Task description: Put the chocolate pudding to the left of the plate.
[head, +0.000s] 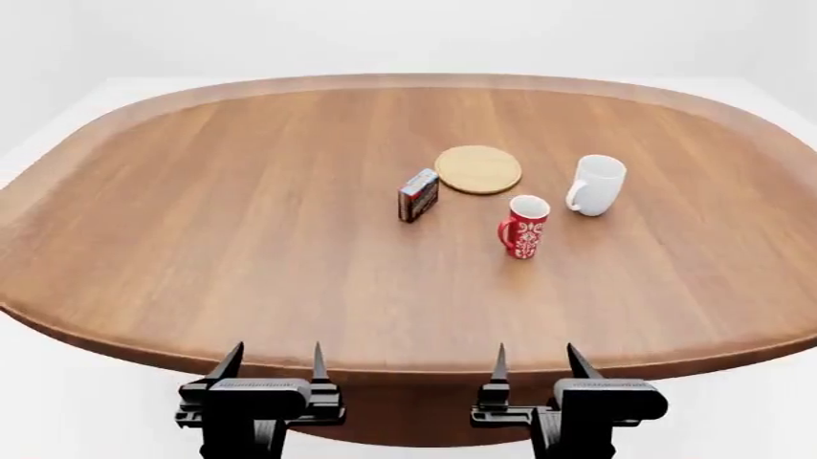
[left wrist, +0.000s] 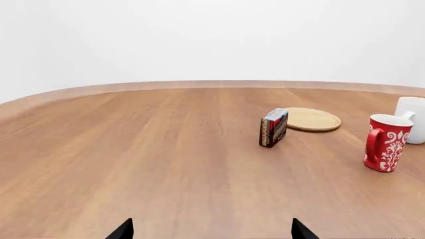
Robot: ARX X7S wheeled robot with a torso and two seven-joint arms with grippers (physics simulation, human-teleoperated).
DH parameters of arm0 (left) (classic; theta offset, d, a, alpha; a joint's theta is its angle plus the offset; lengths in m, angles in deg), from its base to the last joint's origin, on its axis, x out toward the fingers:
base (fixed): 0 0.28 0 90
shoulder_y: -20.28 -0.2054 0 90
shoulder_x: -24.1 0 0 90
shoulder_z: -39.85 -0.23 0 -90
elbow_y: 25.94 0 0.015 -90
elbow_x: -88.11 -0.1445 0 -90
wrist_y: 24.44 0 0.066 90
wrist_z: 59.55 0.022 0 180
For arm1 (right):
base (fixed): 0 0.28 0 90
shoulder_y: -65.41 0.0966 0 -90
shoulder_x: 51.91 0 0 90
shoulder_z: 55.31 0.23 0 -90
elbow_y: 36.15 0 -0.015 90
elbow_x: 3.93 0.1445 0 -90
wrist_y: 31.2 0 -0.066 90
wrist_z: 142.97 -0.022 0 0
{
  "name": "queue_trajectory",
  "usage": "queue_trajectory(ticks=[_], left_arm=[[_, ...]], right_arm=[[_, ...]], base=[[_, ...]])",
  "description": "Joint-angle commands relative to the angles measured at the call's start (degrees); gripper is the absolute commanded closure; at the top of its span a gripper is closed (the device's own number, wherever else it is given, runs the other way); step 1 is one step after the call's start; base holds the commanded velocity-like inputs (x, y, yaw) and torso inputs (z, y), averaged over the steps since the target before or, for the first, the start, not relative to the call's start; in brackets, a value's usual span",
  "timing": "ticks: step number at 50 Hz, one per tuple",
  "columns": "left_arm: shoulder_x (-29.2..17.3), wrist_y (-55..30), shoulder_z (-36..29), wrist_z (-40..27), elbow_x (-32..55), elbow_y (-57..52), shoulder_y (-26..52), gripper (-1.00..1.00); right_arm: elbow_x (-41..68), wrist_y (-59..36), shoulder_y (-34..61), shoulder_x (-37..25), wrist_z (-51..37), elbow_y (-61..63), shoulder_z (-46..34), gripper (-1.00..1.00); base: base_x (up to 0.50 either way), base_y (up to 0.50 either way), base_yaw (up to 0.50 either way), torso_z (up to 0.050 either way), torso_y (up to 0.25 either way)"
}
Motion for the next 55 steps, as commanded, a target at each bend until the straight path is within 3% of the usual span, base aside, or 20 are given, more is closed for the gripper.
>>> queue_trajectory(ticks=[1,18,27,44,55], left_arm=[[-1.11,-0.18,-1.30,-0.90,1.03,-0.13,0.05,-1.00],[-2.11,0.61,-2.65,-2.79,1.27,-0.18,-0.15,-1.00],[-2.87,0.42,-3.58,-2.60,2.39,-1.02,-0.53,-1.00],[-6.16,-18.70,-3.78,-4.25,5.25,-17.65,2.09,-1.00],[-6.98,-20.13,-3.06,-4.87,6.16,-18.24,2.19,-1.00]], right_arm=[[1.04,-0.02,0.11,-1.02,-1.09,-0.10,-1.25,-1.00],[2.72,-0.37,0.34,-2.06,-2.26,-0.07,-2.20,-1.00],[3.46,-0.52,-0.40,-2.33,-4.34,1.49,-1.95,-1.00],[7.83,-23.59,2.25,-5.63,-5.64,19.82,-3.39,-1.00],[9.62,-28.17,4.40,-6.16,-6.17,21.13,-3.13,-1.00]], base=[[0.00,0.50,0.00,0.000,0.000],[0.00,0.49,0.00,0.000,0.000],[0.00,0.02,0.00,0.000,0.000],[0.46,0.03,0.00,0.000,0.000],[0.50,0.04,0.00,0.000,0.000]])
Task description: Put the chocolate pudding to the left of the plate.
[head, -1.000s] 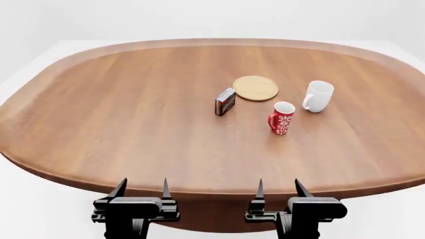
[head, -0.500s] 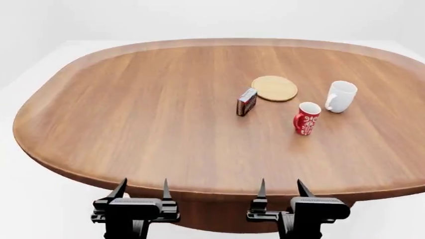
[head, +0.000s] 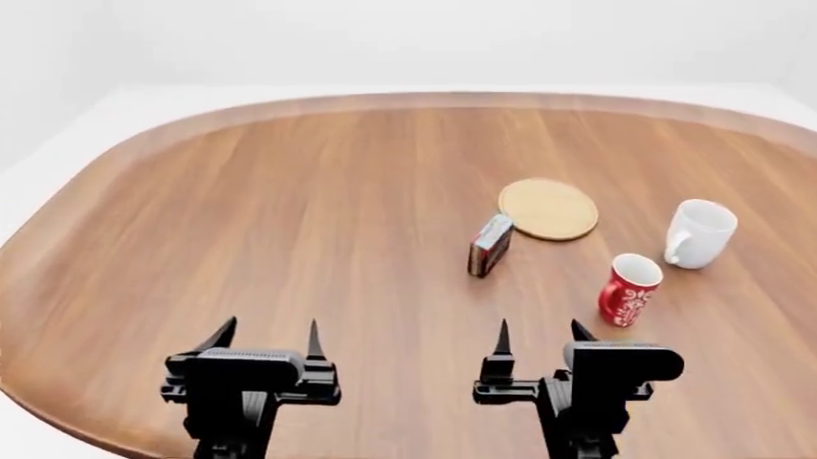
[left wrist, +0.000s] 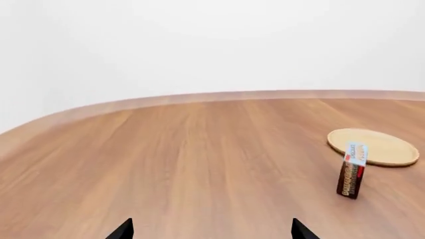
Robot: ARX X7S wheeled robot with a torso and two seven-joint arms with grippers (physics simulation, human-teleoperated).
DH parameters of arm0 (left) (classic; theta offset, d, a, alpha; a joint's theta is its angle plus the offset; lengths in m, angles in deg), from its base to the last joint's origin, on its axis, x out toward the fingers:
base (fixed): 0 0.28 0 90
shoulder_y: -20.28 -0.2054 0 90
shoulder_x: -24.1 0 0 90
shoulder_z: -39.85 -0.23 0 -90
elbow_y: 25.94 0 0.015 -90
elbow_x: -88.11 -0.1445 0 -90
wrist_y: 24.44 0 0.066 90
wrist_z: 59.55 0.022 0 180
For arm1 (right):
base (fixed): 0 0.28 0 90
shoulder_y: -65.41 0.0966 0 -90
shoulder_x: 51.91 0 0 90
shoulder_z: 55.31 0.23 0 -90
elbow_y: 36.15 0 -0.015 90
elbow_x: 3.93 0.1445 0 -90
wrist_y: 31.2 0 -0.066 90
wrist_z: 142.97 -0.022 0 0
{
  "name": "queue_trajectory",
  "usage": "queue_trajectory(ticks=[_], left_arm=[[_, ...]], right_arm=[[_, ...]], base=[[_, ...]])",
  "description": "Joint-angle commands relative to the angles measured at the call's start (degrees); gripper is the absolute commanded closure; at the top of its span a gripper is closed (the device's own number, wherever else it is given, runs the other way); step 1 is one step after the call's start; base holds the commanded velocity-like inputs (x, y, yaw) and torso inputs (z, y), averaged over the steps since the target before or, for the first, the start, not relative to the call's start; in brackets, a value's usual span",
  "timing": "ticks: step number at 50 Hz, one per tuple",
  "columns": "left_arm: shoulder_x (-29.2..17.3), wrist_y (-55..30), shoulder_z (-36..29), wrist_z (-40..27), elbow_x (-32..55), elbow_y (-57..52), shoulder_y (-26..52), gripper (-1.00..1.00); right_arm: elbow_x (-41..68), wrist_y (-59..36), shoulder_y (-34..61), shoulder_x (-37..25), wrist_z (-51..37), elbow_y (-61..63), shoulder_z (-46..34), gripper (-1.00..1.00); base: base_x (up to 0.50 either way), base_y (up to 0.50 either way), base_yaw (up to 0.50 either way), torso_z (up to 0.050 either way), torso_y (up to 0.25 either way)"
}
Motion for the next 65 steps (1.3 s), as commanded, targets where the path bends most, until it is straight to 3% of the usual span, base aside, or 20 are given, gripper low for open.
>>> queue_trajectory(ticks=[1,43,65], left_arm=[[-1.15,-3.83,0.41,-0.68,1.10,-2.87,0.72,-1.00],[-2.46,-4.67,-0.49,-1.72,2.85,-4.34,0.40,-1.00],[-3.16,-4.89,-0.65,-2.53,3.52,-5.52,0.03,-1.00]], right_arm=[[1.99,-6.25,1.85,-0.95,-0.62,3.51,0.08,-1.00],[4.46,-5.42,1.91,-2.07,-1.65,3.13,0.29,-1.00],[5.37,-7.03,2.17,-2.32,-3.56,3.97,0.34,-1.00]], base=[[0.50,0.04,0.00,0.000,0.000],[0.50,0.01,0.00,0.000,0.001],[0.06,0.00,0.00,0.000,0.000]])
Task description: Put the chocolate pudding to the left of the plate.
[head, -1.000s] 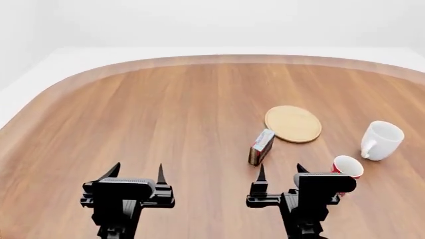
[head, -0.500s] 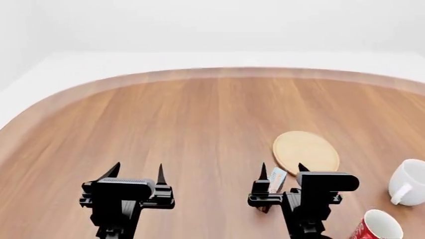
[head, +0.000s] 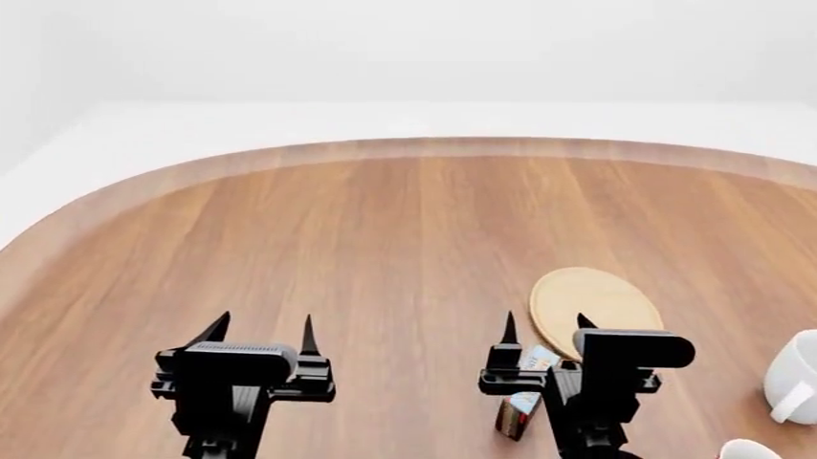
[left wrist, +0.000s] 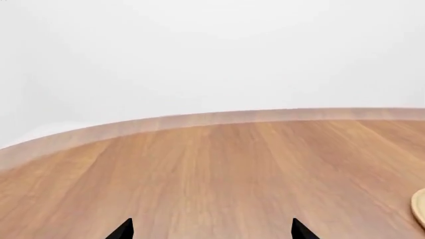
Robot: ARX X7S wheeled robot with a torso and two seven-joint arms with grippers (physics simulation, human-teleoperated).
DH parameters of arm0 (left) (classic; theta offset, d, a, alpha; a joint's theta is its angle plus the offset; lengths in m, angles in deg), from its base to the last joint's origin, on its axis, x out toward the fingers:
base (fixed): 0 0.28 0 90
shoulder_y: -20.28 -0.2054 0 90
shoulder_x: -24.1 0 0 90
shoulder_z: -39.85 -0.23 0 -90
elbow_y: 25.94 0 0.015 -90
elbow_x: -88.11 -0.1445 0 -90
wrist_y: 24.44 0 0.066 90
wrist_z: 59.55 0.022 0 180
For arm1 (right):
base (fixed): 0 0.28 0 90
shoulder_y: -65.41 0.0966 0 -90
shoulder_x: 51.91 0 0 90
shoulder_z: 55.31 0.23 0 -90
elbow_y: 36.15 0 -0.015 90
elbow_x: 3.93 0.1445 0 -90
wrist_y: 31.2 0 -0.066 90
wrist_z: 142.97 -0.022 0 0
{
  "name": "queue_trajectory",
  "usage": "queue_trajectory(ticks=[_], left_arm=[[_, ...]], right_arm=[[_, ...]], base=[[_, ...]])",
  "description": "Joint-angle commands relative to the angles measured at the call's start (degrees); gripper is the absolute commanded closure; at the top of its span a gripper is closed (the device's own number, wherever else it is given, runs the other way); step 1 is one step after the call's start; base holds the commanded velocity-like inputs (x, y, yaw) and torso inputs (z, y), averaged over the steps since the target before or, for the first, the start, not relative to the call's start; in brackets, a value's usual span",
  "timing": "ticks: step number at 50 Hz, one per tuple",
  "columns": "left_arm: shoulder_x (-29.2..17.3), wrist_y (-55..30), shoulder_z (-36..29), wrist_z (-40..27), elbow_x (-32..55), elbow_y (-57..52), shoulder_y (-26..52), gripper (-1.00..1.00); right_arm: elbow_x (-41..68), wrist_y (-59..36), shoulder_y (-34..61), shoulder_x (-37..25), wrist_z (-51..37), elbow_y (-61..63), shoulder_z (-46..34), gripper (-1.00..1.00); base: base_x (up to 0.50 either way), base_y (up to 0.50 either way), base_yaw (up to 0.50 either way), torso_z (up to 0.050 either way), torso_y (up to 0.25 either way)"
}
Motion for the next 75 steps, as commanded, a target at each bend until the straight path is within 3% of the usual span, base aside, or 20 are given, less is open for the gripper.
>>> queue_trajectory(ticks=[1,7,18,26,36,50,75], left_arm=[[-0.38,-0.16,-0.05,-0.39,0.40,-0.67,-0.22,-1.00],[-0.58,-0.44,0.04,-0.59,0.74,-0.83,-0.15,-1.00],[-0.78,-0.39,-0.17,-0.81,1.09,-0.45,0.02,-1.00],[-1.00,-0.08,-0.19,-0.86,1.37,-0.07,0.13,-1.00],[-1.27,0.24,-0.23,-0.83,1.88,0.09,0.10,-1.00],[-1.73,0.54,-0.53,-0.93,2.27,-0.29,-0.26,-1.00],[-2.63,0.11,-0.43,-1.67,3.37,-1.83,-0.73,-1.00]], right_arm=[[0.50,-1.33,0.24,-0.13,-1.18,0.59,0.04,-1.00],[1.83,-7.81,2.56,0.36,-4.26,1.87,1.42,-1.00],[4.03,-30.77,11.57,5.62,-17.65,2.85,5.24,-1.00],[9.54,-39.18,17.70,9.23,-18.32,-1.87,7.75,-1.00],[20.60,-40.18,22.74,10.43,-25.88,-10.69,9.38,-1.00],[29.13,-28.75,24.37,10.28,-43.65,-21.57,8.22,-1.00],[35.96,-21.69,23.87,9.17,-50.84,-30.81,3.28,-1.00]], base=[[0.00,0.00,0.00,0.000,0.000],[0.00,0.00,0.00,0.000,0.000],[0.00,0.00,0.00,0.000,0.000],[0.00,0.00,0.00,0.000,0.000],[0.00,0.00,0.00,0.000,0.000],[0.00,0.00,0.00,0.000,0.000],[0.00,0.00,0.00,0.000,0.000]])
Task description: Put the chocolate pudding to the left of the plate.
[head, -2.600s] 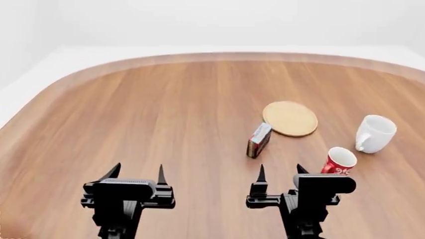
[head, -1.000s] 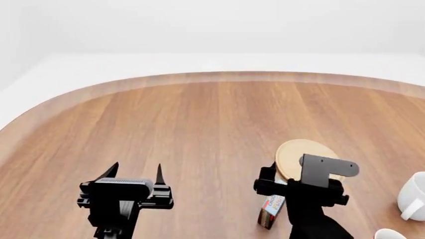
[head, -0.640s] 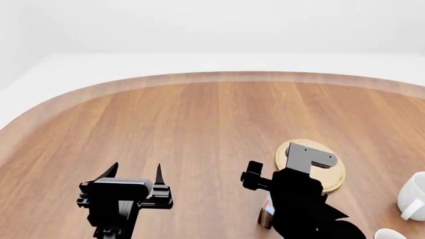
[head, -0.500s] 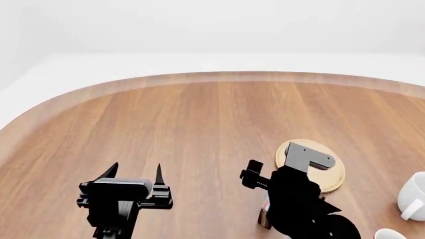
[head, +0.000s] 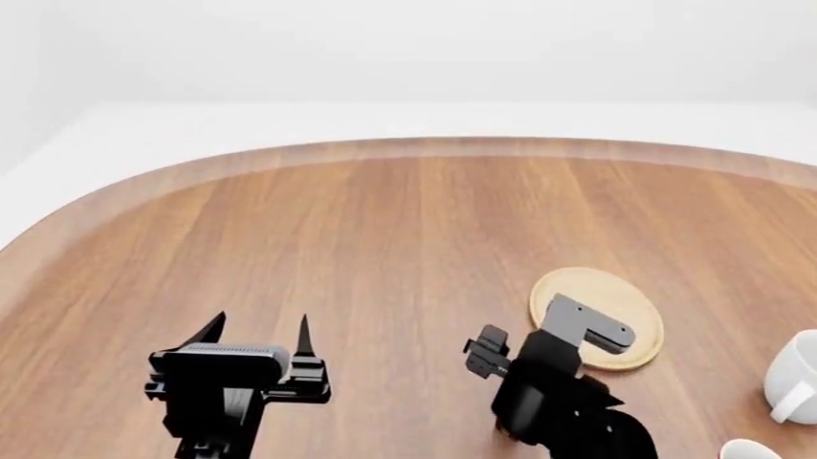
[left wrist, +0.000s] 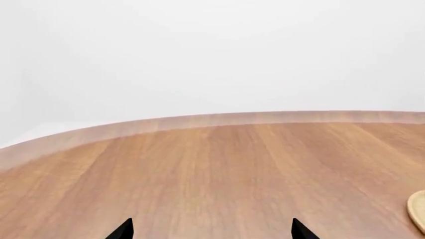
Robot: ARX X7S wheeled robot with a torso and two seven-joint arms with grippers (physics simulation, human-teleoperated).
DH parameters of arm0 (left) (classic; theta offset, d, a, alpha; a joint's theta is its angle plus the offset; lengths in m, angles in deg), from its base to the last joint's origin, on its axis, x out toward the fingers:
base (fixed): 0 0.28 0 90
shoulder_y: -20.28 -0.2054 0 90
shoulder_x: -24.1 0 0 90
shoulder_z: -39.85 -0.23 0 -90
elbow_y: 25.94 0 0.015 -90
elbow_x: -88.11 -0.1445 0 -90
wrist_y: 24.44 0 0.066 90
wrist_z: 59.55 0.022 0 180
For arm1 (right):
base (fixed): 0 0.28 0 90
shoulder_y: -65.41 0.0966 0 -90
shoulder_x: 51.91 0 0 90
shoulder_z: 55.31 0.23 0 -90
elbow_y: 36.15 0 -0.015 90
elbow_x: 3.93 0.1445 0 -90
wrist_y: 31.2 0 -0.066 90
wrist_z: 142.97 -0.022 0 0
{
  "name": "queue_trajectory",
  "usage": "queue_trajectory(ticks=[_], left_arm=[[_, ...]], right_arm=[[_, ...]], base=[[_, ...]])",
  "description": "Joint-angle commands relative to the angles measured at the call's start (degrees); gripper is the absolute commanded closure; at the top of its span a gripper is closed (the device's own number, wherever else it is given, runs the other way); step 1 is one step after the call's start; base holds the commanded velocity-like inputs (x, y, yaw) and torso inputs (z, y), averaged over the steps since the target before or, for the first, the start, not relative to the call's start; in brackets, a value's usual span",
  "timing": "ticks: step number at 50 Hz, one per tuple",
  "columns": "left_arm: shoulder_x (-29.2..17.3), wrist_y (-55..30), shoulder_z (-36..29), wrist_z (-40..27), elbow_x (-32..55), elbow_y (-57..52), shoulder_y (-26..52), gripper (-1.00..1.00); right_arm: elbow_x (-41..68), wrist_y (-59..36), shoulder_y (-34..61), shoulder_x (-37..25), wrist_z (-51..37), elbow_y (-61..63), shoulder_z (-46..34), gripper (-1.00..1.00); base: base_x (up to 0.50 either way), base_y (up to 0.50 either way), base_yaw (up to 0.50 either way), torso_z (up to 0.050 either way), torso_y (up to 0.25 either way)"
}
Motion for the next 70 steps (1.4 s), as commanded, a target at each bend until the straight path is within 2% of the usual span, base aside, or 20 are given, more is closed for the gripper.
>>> queue_trajectory(ticks=[1,70], left_arm=[[-0.38,-0.13,-0.02,-0.36,0.45,-0.57,-0.17,-1.00],[-1.78,0.66,-1.30,-1.97,1.53,-0.35,0.00,-1.00]], right_arm=[[3.23,2.15,-0.22,-0.47,-2.71,-3.37,-1.64,-1.00],[9.91,8.68,4.04,-1.88,4.36,-23.87,-7.11,-1.00]], base=[[0.00,0.00,0.00,0.000,0.000],[0.00,0.00,0.00,0.000,0.000]])
